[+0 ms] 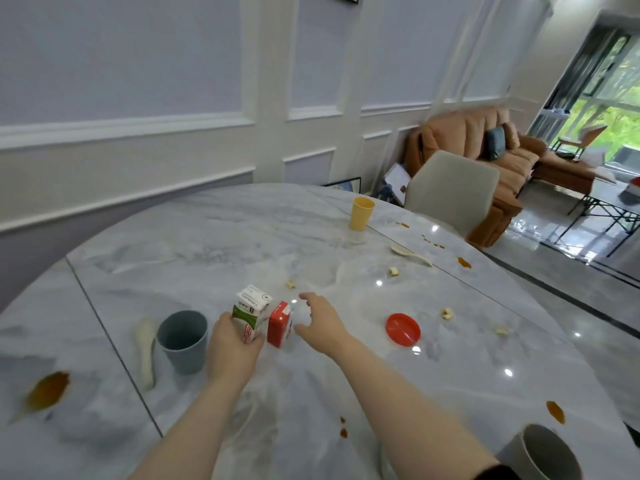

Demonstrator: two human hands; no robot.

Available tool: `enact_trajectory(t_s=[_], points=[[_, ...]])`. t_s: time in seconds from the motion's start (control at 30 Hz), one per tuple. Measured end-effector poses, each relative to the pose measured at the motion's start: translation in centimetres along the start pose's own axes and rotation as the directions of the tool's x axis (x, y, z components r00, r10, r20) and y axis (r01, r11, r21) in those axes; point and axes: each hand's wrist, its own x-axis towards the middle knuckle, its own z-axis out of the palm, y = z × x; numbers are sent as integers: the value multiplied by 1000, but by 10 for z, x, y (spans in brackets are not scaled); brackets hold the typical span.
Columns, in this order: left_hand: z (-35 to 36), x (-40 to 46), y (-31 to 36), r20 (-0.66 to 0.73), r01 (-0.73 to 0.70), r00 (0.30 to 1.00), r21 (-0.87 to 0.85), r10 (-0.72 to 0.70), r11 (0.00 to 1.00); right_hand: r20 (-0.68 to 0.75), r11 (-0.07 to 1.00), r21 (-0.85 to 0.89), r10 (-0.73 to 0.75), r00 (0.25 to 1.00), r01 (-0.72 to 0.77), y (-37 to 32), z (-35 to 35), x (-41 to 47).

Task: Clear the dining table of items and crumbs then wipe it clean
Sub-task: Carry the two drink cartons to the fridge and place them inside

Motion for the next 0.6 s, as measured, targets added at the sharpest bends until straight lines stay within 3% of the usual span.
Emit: enact_trajectory(t_s=[0.23, 0.6], points=[[25, 31, -29, 39, 101, 994, -79, -98, 992, 41, 999, -4, 51, 998, -50, 10, 52, 41], [29, 36, -25, 69, 92, 994, -116, -85, 989, -112, 999, 42, 20, 994, -16, 5, 54, 37]])
